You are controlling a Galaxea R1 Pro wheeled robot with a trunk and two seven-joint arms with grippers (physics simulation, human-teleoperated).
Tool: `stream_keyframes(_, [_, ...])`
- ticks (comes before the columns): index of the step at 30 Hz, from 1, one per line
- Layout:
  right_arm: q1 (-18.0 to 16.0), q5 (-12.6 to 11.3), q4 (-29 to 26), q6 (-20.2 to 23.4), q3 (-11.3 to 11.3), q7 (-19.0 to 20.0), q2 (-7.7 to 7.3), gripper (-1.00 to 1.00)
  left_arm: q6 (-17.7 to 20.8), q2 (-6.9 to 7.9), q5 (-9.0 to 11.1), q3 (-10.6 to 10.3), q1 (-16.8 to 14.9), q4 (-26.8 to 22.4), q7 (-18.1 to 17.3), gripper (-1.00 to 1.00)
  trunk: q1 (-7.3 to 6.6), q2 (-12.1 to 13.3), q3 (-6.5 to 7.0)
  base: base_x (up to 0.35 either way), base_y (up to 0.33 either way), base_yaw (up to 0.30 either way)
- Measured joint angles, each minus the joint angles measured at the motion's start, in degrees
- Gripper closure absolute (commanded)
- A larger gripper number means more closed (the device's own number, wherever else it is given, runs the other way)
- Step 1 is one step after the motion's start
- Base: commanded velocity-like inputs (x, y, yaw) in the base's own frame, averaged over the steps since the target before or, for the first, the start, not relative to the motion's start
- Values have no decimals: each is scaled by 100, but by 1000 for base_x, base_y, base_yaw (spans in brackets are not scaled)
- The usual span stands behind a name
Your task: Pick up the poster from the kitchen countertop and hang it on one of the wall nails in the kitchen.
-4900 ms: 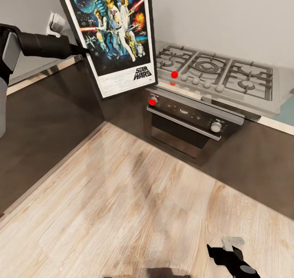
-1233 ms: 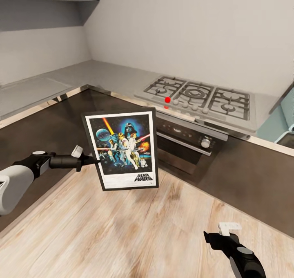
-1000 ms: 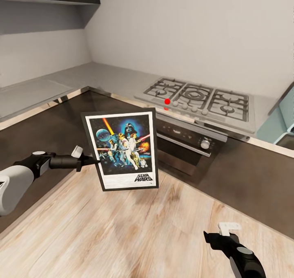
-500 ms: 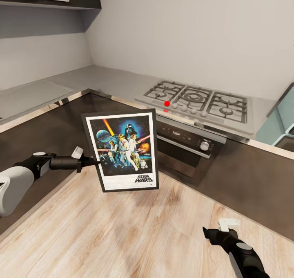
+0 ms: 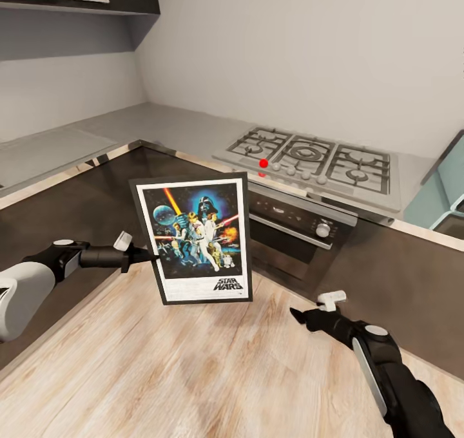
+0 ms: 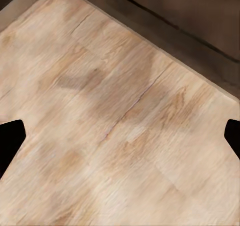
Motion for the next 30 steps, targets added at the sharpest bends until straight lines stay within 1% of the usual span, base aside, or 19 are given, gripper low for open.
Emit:
stream_keyframes(1, [-37, 1, 0, 0, 0, 74, -2, -100, 0, 0, 0, 0, 0, 0, 0, 100, 0, 0, 0, 0, 0, 0])
stream_keyframes(2, [-126, 0, 0, -1, 0, 307, -21, -100, 0, 0, 0, 0, 0, 0, 0, 100, 0, 0, 0, 0, 0, 0])
stream_keyframes(3, [-177, 4, 0, -1, 0, 448, -38, -100, 0, 0, -1, 0, 0, 0, 0, 100, 0, 0, 0, 0, 0, 0])
stream_keyframes(4, [-272, 6, 9, -2, 0, 753, -110, -100, 0, 0, -2, -1, 0, 0, 0, 100, 0, 0, 0, 0, 0, 0])
stream_keyframes(5, [-313, 9, 15, -3, 0, 895, -148, -100, 1, 0, -4, 0, 0, 0, 0, 100, 0, 0, 0, 0, 0, 0])
stream_keyframes(6, [-370, 10, 24, -6, 0, 1177, -243, -100, 1, 0, -6, 0, 0, 0, 0, 100, 0, 0, 0, 0, 0, 0])
stream_keyframes(7, [-394, 10, 26, -9, 0, 1311, -290, -100, 1, 0, -7, -1, 0, 0, 0, 100, 0, 0, 0, 0, 0, 0])
stream_keyframes(8, [-426, 8, 31, -12, 0, 1539, -362, -100, 1, 0, -8, -2, 0, 0, 0, 100, 0, 0, 0, 0, 0, 0])
stream_keyframes(10, [-484, 11, 41, -15, 0, 1823, -429, -100, 1, -2, -12, -3, 0, 0, 0, 100, 0, 0, 0, 0, 0, 0])
stream_keyframes(13, [-662, 12, 77, -15, 4, 2267, -477, -100, -1, -7, -21, -14, 0, 0, 0, 100, 0, 0, 0, 0, 0, 0])
stream_keyframes(15, [-732, 19, 87, -15, 6, 2477, -486, -100, -2, -7, -32, -18, 0, 0, 0, 100, 0, 0, 0, 0, 0, 0])
stream_keyframes(16, [-818, 90, 96, -17, 7, 2782, -493, -100, -4, -10, -106, -30, 0, 0, 0, 100, 0, 0, 0, 0, 0, 0])
stream_keyframes(17, [-857, 207, 100, -16, 10, 2976, -495, -100, -5, -13, -198, -38, 0, 0, 0, 100, 0, 0, 0, 0, 0, 0])
stream_keyframes(18, [-870, 283, 104, -17, 12, 3068, -493, -100, -6, -15, -252, -31, 0, 0, 0, 100, 0, 0, 0, 0, 0, 0])
stream_keyframes(19, [-889, 434, 109, -13, 19, 3227, -488, -100, -6, -22, -354, -36, 0, 2, 0, 100, 0, 0, 0, 0, 0, 0])
stream_keyframes(21, [-906, 650, 112, -28, 81, 3422, -475, -100, -7, -36, -454, -26, 0, 5, 0, 100, 0, 0, 0, 0, 0, 0])
stream_keyframes(22, [-911, 698, 113, -31, 116, 3465, -471, -100, -7, -43, -476, -26, 0, 6, 0, 100, 0, 0, 0, 0, 0, 0])
stream_keyframes(25, [-923, 804, 112, -39, 234, 3562, -451, -100, -7, -80, -525, -23, 0, 7, 0, 100, 0, 0, 0, 0, 0, 0])
stream_keyframes(30, [-930, 861, 115, -45, 308, 3614, -431, -100, -7, -137, -551, -21, 0, 8, 0, 100, 0, 0, 0, 0, 0, 0])
